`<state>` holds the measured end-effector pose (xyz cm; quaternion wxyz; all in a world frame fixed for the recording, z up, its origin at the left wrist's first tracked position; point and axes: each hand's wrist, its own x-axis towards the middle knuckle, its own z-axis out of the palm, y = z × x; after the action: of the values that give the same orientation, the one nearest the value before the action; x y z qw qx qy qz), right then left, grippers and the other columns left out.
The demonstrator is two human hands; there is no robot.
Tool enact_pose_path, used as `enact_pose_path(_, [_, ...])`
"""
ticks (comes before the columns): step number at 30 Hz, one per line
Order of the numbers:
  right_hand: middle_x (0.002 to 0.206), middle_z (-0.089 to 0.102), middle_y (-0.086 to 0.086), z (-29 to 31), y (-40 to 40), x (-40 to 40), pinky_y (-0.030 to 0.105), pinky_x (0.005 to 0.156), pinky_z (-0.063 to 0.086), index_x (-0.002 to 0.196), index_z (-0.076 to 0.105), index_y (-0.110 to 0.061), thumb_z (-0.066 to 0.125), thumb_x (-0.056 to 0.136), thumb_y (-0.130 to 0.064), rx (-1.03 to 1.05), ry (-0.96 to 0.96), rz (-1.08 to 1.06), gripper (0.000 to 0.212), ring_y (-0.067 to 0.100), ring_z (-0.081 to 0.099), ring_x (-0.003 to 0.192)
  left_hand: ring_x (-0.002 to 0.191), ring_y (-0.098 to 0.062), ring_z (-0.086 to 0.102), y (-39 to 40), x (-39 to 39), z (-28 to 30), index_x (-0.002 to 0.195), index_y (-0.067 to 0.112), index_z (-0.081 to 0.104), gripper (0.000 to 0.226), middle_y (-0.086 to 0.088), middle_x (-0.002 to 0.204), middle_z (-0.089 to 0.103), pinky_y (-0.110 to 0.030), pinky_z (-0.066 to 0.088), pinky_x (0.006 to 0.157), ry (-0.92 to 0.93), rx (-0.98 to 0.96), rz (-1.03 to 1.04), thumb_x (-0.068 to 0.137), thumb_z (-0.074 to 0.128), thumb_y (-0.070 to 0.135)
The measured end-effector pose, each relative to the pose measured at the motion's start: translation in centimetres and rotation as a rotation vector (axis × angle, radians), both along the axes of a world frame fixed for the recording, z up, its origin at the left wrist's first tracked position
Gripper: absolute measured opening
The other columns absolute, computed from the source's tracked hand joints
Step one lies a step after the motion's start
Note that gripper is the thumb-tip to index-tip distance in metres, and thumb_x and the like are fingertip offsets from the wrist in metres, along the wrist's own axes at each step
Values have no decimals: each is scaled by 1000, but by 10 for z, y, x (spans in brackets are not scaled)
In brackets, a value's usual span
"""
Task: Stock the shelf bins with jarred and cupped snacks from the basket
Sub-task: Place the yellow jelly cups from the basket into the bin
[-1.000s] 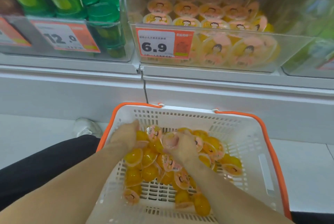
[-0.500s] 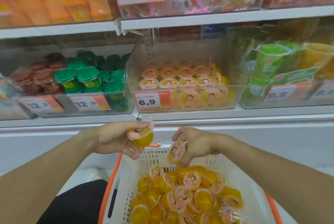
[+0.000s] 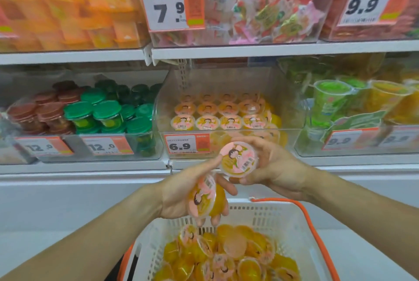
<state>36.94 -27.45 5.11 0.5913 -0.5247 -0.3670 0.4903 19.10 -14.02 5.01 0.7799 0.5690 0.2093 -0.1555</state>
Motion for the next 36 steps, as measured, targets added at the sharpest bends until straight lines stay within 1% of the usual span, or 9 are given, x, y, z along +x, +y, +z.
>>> enact_pose_path(4, [115, 68, 2, -13, 0, -17, 33, 80, 59, 116, 55, -11, 86, 59, 16, 50, -334, -116, 71, 15, 66, 109, 61, -30, 64, -16, 6, -3, 123, 3, 58, 76, -22, 85, 68, -31, 52, 51, 26, 72, 62, 88, 48, 70])
enact_pose_path(7, [113, 67, 3, -13, 0, -21, 33, 78, 59, 113, 51, -12, 86, 64, 11, 40, -392, -102, 65, 14, 66, 104, 66, -31, 65, -20, 7, -5, 128, 7, 57, 71, -20, 90, 69, -36, 51, 58, 0, 101, 140, 88, 53, 65])
enact_pose_path(10, [115, 67, 2, -2, -3, -14, 33, 83, 59, 119, 49, -11, 84, 67, 13, -19, -416, -34, 67, 14, 67, 104, 72, -31, 66, -24, 7, -3, 124, 8, 61, 64, -18, 94, 69, -32, 53, 51, -25, 123, 202, 88, 55, 61])
enact_pose_path(14, [122, 66, -7, 14, -8, -9, 32, 93, 55, 130, 47, -23, 89, 68, -2, -45, -634, 49, 78, 10, 61, 116, 74, -33, 67, -29, 6, -2, 116, 7, 67, 62, -16, 92, 71, -34, 51, 55, -59, 173, 306, 85, 59, 60])
enact_pose_path(17, [124, 65, -11, 26, -9, -12, 31, 97, 53, 131, 54, -26, 82, 79, -10, -31, -575, 115, 62, 7, 60, 117, 78, -35, 67, -30, 5, 1, 113, 12, 70, 60, -16, 92, 73, -30, 52, 48, -87, 177, 369, 82, 61, 62])
enact_pose_path(19, [120, 64, -19, 33, -8, -18, 23, 92, 51, 130, 57, -31, 75, 86, -18, -23, -575, 67, 50, -2, 63, 106, 77, -35, 68, -31, 5, 4, 115, 16, 71, 58, -16, 94, 74, -31, 52, 49, -108, 159, 395, 82, 61, 62])
enact_pose_path(22, [95, 62, -30, 35, -4, -25, 19, 68, 54, 131, 55, -36, 68, 92, -23, 0, -731, 4, 43, -1, 63, 75, 77, -36, 67, -32, 3, 8, 117, 18, 70, 57, -15, 94, 74, -31, 51, 49, -133, 152, 436, 82, 61, 62])
enact_pose_path(27, [65, 69, 7, 29, 4, -38, 33, 54, 55, 136, 45, -34, 58, 99, -12, -9, -537, -18, 46, 23, 67, 61, 74, -32, 69, -26, -1, 11, 112, 12, 70, 54, -20, 86, 70, -32, 52, 52, -172, 162, 494, 86, 60, 59])
enact_pose_path(36, [74, 65, 8, 67, 82, -28, 22, 46, 42, 119, 55, -15, 54, 99, -2, -81, -102, -186, 24, 17, 64, 63, 63, -35, 64, -5, -15, 26, 102, -2, 66, 58, -26, 89, 64, -28, 47, 43, -285, -108, 695, 93, 44, 51])
